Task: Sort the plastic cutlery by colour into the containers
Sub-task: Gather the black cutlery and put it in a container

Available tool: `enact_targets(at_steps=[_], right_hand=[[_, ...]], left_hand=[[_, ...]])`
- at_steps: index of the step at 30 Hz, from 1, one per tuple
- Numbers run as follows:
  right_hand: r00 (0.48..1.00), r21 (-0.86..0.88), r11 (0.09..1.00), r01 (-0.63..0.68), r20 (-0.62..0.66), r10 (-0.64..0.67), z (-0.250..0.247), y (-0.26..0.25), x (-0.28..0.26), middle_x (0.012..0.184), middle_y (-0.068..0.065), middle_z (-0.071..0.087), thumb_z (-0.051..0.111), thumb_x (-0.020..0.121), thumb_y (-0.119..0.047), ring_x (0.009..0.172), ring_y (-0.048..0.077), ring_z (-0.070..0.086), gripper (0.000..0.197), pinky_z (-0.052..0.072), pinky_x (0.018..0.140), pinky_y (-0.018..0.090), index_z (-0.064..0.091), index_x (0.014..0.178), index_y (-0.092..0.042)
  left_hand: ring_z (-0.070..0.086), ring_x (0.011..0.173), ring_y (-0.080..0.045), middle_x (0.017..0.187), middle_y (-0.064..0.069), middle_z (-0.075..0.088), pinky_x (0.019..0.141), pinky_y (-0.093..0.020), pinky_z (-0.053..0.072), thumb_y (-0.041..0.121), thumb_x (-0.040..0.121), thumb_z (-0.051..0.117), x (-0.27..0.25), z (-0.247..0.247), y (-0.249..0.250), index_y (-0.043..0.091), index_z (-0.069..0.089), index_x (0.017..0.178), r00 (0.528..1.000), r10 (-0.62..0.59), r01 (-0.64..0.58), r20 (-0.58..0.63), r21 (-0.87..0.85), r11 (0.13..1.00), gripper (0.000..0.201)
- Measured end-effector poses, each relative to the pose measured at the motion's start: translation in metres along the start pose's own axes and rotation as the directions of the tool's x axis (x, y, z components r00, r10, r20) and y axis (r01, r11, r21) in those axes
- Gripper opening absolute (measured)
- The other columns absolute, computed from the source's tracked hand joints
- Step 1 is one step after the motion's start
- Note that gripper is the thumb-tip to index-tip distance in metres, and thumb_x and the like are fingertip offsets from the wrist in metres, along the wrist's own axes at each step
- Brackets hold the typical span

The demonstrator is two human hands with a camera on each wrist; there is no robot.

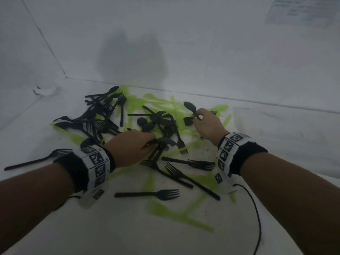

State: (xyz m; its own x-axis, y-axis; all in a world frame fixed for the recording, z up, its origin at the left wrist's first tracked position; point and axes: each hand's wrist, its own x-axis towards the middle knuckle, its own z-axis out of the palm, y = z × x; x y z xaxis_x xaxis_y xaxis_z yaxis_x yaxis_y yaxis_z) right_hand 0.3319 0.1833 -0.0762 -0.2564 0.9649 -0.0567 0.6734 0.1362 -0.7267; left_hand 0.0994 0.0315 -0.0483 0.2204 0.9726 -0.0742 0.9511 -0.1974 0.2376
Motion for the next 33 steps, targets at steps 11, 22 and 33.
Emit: enact_targets(at_steps=[11,22,33], right_hand=[[1.0,-0.098,0.995,0.011,-0.012,-0.013,-0.002,0.005,0.038,0.098,0.003,0.062,0.062,0.094,-0.026,0.083,0.021,0.057,0.015,0.041,0.059,0.031,0.058,0.1,-0.013],[0.817,0.339,0.888,0.311,-0.572,-0.068,-0.049,-0.051,0.008,0.089,-0.003,0.072,0.048,0.103,-0.022,0.075,0.011,0.066,0.005,0.054,0.072,0.033,0.048,0.107,-0.019],[0.999,-0.037,0.998,-0.048,0.019,0.048,0.011,-0.032,-0.025,0.089,0.006,0.069,0.044,0.107,-0.029,0.076,0.013,0.064,0.023,0.046,0.065,0.033,0.056,0.104,-0.009]], left_hand=[[0.045,0.049,-0.008,0.061,0.005,0.05,0.05,-0.03,0.031,0.037,0.106,0.047,0.001,-0.004,-0.005,0.026,0.05,0.083,0.992,-0.073,0.059,-0.106,-0.128,0.99,0.025],[0.052,0.089,-0.01,0.095,0.008,0.055,0.08,-0.035,0.046,0.055,0.099,0.051,0.047,0.005,-0.006,0.032,0.067,0.103,0.989,0.084,-0.072,0.119,-0.103,0.992,0.028],[0.059,0.076,-0.017,0.087,0.004,0.058,0.06,-0.03,0.043,0.032,0.1,0.059,0.029,-0.002,-0.029,0.021,0.044,0.103,0.999,0.001,0.009,0.049,-0.21,0.978,0.019]])
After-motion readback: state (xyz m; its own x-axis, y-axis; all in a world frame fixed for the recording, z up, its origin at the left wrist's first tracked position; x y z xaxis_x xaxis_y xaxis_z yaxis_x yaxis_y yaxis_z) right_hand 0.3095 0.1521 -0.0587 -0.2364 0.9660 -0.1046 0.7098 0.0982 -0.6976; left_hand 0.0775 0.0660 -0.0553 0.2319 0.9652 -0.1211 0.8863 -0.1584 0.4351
